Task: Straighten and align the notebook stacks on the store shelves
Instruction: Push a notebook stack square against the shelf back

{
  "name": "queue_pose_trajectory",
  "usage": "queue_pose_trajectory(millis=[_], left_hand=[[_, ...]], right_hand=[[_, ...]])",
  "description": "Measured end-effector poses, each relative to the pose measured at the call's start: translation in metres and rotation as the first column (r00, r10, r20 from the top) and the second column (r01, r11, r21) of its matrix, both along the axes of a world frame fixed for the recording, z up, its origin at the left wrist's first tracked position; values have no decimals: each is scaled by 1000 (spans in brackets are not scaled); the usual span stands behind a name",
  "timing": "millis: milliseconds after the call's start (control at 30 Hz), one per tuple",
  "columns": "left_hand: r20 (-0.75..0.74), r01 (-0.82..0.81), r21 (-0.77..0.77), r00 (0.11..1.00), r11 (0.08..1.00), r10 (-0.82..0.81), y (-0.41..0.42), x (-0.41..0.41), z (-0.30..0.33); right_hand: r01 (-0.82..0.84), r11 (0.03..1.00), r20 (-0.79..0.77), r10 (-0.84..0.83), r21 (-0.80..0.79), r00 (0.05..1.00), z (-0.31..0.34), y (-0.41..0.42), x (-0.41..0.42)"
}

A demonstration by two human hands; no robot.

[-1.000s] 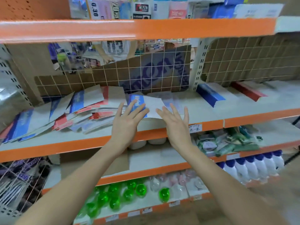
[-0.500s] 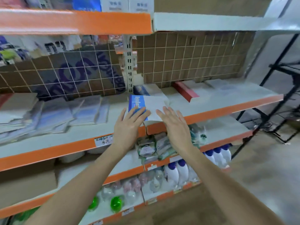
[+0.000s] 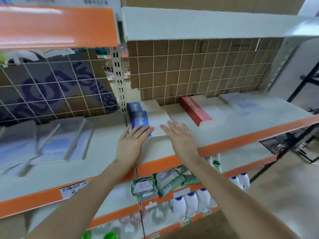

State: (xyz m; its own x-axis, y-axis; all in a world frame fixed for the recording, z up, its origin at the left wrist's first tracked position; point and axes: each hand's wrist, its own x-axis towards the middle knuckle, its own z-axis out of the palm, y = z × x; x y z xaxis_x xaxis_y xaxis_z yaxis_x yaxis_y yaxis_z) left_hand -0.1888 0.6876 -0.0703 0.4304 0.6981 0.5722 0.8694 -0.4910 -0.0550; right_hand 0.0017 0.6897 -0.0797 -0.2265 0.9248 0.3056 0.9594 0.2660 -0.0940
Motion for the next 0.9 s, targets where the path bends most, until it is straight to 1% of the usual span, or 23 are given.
queue_pose_trajectory(millis=[33,100,167,200,233,333,400,467,533,600,633,733,900], left_hand=[[0,-2,-37,1000,999,2,6,1,-5],[-2,-2,-165,1000,986,2,18,2,-13],[-86,-59,-293,996,954,35,31,-1,-21],[-123,-88,-331,991,940,49,35,-4,-24],[-127,-103,-358,990,928,61,39,-7,-27],[-68,-123,-395,992,910,104,45,-10,-30],[-51,-182,-408,983,895,177,46,-10,-31],[7,-225,-433,968,873,253,44,-7,-28],[87,-211,-427,958,879,272,41,-2,-22],[128,-214,-392,950,895,284,37,1,-20],[139,-236,-398,940,887,312,35,3,-20],[148,-293,-436,909,851,389,30,7,-21],[141,-356,-392,888,848,438,32,8,-20]], right_hand=[[2,999,18,-1,-32,1000,-3,8,2],[5,998,42,-2,-61,999,-9,24,5],[5,997,57,0,-81,998,-15,35,7],[0,996,58,6,-92,998,-18,41,7],[-8,995,48,13,-97,999,-21,46,8],[-65,987,-49,58,-145,997,-25,62,13],[-121,974,-132,96,-190,987,-27,70,18],[-160,962,-192,118,-221,974,-28,74,23],[-188,960,-251,133,-210,959,-30,79,27],[-206,960,-332,135,-189,934,-30,85,30],[-205,962,-367,127,-181,922,-30,87,32],[-191,968,-415,108,-163,903,-30,94,35],[-179,969,-436,88,-170,895,-32,102,37]])
